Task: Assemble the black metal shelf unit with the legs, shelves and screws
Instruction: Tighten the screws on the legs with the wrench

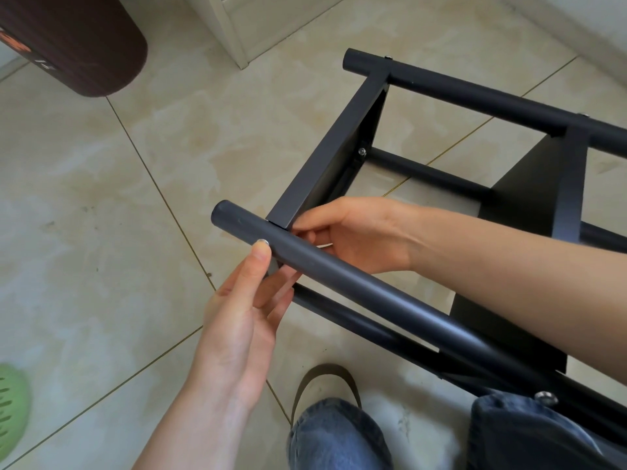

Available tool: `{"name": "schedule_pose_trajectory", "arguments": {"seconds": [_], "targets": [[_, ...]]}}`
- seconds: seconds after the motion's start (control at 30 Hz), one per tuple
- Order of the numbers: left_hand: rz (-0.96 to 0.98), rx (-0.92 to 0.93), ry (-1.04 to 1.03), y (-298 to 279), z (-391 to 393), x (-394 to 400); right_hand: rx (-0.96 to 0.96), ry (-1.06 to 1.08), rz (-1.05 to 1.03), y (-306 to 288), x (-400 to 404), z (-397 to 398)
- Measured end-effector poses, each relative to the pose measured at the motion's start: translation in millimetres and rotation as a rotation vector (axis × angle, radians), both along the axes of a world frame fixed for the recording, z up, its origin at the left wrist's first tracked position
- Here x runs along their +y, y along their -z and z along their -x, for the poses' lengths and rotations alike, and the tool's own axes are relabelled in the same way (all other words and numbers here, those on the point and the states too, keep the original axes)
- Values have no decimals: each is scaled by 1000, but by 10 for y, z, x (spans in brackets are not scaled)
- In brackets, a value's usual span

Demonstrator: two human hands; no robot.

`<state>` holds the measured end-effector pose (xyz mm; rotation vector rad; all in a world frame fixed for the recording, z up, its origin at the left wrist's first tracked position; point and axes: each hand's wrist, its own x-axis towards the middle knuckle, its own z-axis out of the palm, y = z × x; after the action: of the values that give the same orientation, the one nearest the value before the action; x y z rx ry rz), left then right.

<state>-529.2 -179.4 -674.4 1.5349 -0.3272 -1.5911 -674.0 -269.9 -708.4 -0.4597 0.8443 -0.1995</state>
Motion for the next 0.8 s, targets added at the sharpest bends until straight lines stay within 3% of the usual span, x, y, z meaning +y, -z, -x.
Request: {"name": "schedule_pose_trajectory", "arguments": {"seconds": [0.53, 0.8], "targets": [[2, 1, 1, 7, -7, -3, -4, -3, 10, 21, 15, 4], [6, -10, 19, 11, -20, 0, 111, 21, 101, -3, -9, -40]]}}
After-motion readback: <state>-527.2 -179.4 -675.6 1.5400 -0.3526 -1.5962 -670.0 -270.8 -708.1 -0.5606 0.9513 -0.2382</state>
